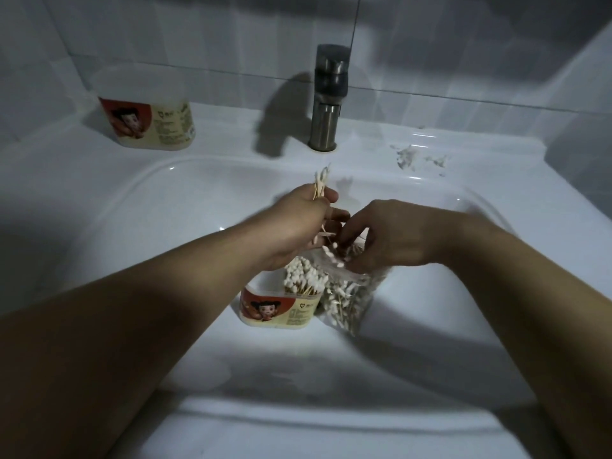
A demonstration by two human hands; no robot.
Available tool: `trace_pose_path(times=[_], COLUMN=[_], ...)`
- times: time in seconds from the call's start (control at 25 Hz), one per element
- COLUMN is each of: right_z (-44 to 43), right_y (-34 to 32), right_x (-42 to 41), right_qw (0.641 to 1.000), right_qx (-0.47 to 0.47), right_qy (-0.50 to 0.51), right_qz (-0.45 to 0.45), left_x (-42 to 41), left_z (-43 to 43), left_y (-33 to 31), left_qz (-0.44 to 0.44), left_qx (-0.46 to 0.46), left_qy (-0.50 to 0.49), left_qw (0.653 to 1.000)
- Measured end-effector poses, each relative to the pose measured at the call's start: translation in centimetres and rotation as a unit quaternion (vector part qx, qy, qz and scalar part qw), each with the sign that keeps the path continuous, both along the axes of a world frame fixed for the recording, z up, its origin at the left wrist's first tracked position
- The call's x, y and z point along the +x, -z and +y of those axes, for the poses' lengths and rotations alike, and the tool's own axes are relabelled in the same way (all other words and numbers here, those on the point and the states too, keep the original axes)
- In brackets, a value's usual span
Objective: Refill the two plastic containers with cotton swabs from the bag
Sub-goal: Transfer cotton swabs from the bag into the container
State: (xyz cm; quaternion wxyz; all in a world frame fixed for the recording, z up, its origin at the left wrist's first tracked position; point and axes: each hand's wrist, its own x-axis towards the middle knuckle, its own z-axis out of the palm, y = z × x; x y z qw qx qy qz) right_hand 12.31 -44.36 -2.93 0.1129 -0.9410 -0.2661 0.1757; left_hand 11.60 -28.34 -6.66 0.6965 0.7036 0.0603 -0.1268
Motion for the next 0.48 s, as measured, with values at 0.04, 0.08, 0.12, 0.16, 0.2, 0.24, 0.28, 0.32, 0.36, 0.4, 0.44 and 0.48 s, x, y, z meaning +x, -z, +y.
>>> trace_pose_path(times=[0.04, 0.08, 0.12, 0.16, 0.2, 0.24, 0.28, 0.32, 0.36, 0.4, 0.44, 0.48], right_z=[0.2, 0.4, 0.7, 1.0, 1.3, 1.5, 1.7, 1.7, 1.7, 1.5, 1.3, 1.1], right_y=[0.2, 0.5, 0.9, 1.4, 1.8, 2.1, 2.3, 2.2, 2.0, 1.7, 1.3, 1.0], right_x=[0.0, 0.1, 0.2, 0.2, 0.2, 0.2, 0.3, 0.4, 0.5, 0.5, 0.6, 0.7], right_qw=[1.000, 1.000, 0.999, 0.999, 0.998, 0.997, 0.996, 0.995, 0.995, 0.993, 0.991, 0.989], right_qx=[-0.002, -0.005, -0.005, -0.002, 0.005, 0.016, 0.029, 0.043, 0.058, 0.073, 0.085, 0.095], right_qy=[-0.003, -0.006, -0.011, -0.018, -0.024, -0.026, -0.021, -0.008, 0.009, 0.025, 0.038, 0.047], right_qz=[-0.008, -0.017, -0.031, -0.047, -0.064, -0.077, -0.084, -0.085, -0.084, -0.086, -0.094, -0.103], left_x=[0.0, 0.0, 0.1, 0.1, 0.1, 0.0, 0.0, 0.1, 0.1, 0.2, 0.2, 0.3], left_z=[0.0, 0.1, 0.1, 0.2, 0.1, 0.0, 0.0, 0.0, -0.1, 0.0, 0.1, 0.1], left_y=[-0.1, -0.1, -0.2, -0.2, -0.3, -0.4, -0.5, -0.5, -0.5, -0.5, -0.5, -0.5], left_qz=[0.003, 0.005, 0.006, 0.006, 0.003, 0.002, 0.002, 0.003, 0.005, 0.007, 0.009, 0.010], left_qx=[-0.004, -0.004, -0.004, -0.009, -0.017, -0.021, -0.023, -0.024, -0.027, -0.030, -0.033, -0.036], left_qy=[-0.005, -0.008, -0.011, -0.013, -0.015, -0.016, -0.019, -0.024, -0.029, -0.036, -0.043, -0.049], left_qw=[1.000, 1.000, 1.000, 1.000, 1.000, 1.000, 1.000, 0.999, 0.999, 0.999, 0.998, 0.998])
